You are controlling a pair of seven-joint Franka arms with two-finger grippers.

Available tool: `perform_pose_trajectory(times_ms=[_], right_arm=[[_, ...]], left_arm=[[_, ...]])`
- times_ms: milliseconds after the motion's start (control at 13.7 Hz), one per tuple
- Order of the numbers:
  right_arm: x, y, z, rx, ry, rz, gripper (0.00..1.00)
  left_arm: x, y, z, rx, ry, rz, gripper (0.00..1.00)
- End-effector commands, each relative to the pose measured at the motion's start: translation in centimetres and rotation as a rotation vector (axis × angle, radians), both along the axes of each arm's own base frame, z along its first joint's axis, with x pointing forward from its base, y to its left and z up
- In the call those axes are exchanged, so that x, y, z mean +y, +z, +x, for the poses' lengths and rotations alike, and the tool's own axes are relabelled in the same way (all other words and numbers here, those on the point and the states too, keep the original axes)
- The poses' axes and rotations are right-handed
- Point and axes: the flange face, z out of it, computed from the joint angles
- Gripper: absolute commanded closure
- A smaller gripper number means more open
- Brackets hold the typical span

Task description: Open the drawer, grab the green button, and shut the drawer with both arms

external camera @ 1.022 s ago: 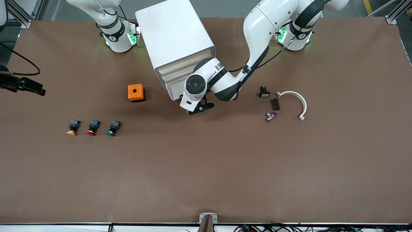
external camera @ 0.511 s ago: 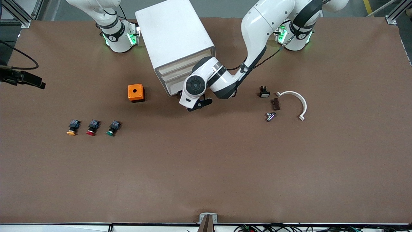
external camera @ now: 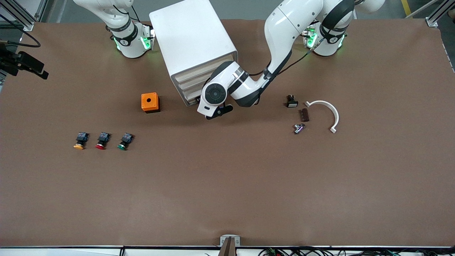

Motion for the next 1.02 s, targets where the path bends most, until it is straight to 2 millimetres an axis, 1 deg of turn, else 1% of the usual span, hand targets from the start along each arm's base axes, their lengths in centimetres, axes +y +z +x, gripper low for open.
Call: perform_pose_trajectory(times_ms=[0, 292, 584, 803, 876, 949], right_arm=[[0.3, 0.1, -0.7, 0.003, -0.007, 0.017, 0.00], [0.7, 0.5, -0.8, -0.005, 0.013, 0.015, 0.00], [1.1, 0.7, -0.7, -0.019, 0.033, -0.016, 0.00], [1.3, 0.9, -0.6, -0.024, 0.070, -0.034, 0.00], [1.3, 1.0, -0.6, -0.024, 0.070, -0.034, 0.00], [1.3, 1.1, -0.6, -0.024, 0.072, -0.035, 0.00]], left_arm=[[-0.6, -0.3, -1.1, 0.021, 0.000, -0.012, 0.00], [-0.9, -0.6, -1.6, 0.040, 0.009, -0.017, 0.00], [-0.8, -0.1, -1.3, 0.034, 0.011, -0.022, 0.00], [-0.4, 1.0, 0.0, 0.006, 0.019, -0.028, 0.00], [-0.1, 1.6, 0.7, -0.004, 0.028, -0.032, 0.00], [0.6, 2.8, 1.9, -0.017, 0.045, -0.042, 0.00]])
